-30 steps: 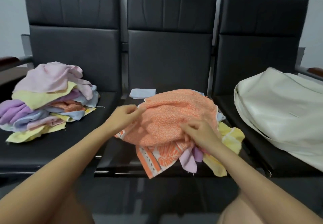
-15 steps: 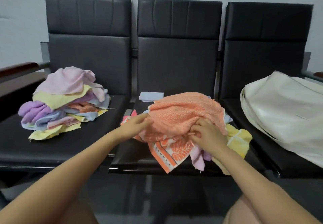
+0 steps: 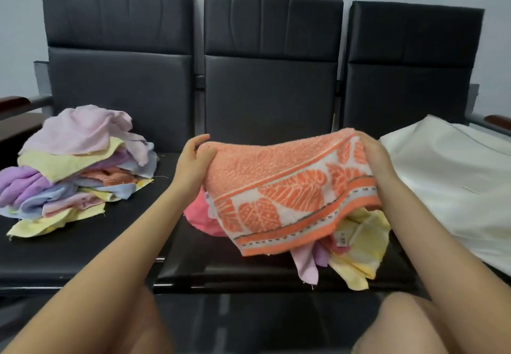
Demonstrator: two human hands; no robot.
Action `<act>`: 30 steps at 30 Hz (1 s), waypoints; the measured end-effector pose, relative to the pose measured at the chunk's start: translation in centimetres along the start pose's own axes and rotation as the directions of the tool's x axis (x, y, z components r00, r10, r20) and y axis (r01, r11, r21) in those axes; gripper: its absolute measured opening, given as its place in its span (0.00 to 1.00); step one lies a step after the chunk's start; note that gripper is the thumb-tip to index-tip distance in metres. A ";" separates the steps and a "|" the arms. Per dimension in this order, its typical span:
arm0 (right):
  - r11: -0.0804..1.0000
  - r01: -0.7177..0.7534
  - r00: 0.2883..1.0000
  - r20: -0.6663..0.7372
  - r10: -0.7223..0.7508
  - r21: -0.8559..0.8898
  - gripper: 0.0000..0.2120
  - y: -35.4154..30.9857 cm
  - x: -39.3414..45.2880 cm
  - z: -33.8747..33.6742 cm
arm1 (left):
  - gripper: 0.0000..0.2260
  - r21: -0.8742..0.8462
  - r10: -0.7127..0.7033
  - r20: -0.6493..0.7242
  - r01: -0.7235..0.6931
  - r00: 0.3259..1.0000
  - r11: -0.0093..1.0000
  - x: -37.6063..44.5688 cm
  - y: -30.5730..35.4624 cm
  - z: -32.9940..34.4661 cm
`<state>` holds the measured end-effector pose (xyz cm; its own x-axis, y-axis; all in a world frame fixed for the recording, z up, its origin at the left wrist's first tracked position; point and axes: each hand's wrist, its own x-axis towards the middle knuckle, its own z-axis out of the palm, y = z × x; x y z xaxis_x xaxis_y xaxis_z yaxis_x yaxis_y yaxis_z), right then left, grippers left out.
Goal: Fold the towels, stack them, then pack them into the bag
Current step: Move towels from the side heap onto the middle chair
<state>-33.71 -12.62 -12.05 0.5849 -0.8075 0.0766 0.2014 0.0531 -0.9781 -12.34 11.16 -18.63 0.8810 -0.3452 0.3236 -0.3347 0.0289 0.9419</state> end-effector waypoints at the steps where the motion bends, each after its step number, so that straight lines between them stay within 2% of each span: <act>1: 0.999 0.000 0.999 -0.035 -0.002 -0.050 0.12 0.2 0.9 -0.1 | 0.15 0.033 -0.002 -0.002 0.002 1.000 0.999 0.2 -0.4 0.7; 4: 0.962 0.089 0.996 0.004 -0.091 -0.257 0.12 2.3 2.2 -0.9 | 0.15 0.114 -0.032 -0.030 0.036 0.999 0.993 0.6 -1.8 2.4; 6: 0.939 0.084 0.996 0.036 -0.077 -0.332 0.09 4.6 2.7 -1.8 | 0.15 0.223 -0.020 -0.044 0.029 0.999 0.974 0.8 -2.8 3.3; 9: 0.886 0.054 0.998 0.055 -0.032 -0.461 0.06 7.9 2.7 -3.1 | 0.14 0.508 0.145 0.005 -0.127 0.989 0.852 0.1 -3.3 4.8; 11: 0.841 0.072 0.996 0.087 -0.030 -0.536 0.06 9.1 2.6 -3.7 | 0.13 0.602 0.293 0.063 -0.271 0.954 0.752 -0.8 -2.5 6.0; 13: 0.824 0.099 0.995 0.082 -0.064 -0.558 0.07 9.0 2.2 -4.1 | 0.12 0.586 0.420 0.133 -0.413 0.898 0.697 -1.8 -1.4 7.1; 15: 0.840 0.131 0.991 0.041 -0.129 -0.526 0.08 8.4 1.9 -4.3 | 0.07 0.520 0.484 0.235 -0.530 0.843 0.670 -3.1 -0.4 8.0; 18: 0.820 0.229 0.971 0.057 -0.234 -0.524 0.09 8.0 1.2 -4.7 | 0.05 0.424 0.470 0.445 -0.642 0.762 0.639 -5.5 1.0 8.8; 22: 0.747 0.326 0.943 0.141 -0.302 -0.580 0.09 7.9 0.2 -5.2 | 0.12 0.375 0.401 0.670 -0.752 0.624 0.543 -8.4 0.3 9.5; 24: 0.693 0.379 0.922 0.190 -0.337 -0.614 0.07 7.8 -0.4 -5.6 | 0.19 0.381 0.341 0.747 -0.788 0.571 0.484 -9.4 -1.2 9.7; 27: 0.569 0.447 0.888 0.266 -0.375 -0.690 0.08 7.6 -1.2 -6.1 | 0.25 0.429 0.271 0.789 -0.810 0.552 0.400 -9.8 -3.1 9.5; 30: 0.383 0.567 0.785 0.337 -0.520 -0.729 0.08 7.2 -2.4 -5.8 | 0.21 0.398 0.288 0.812 -0.843 0.508 0.363 -9.8 -3.0 9.1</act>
<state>-38.22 -13.68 -20.43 0.6189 -0.4636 0.6340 -0.1645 -0.8658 -0.4725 -22.99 5.93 -25.44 0.0792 -0.9285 0.3628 -0.9968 -0.0719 0.0336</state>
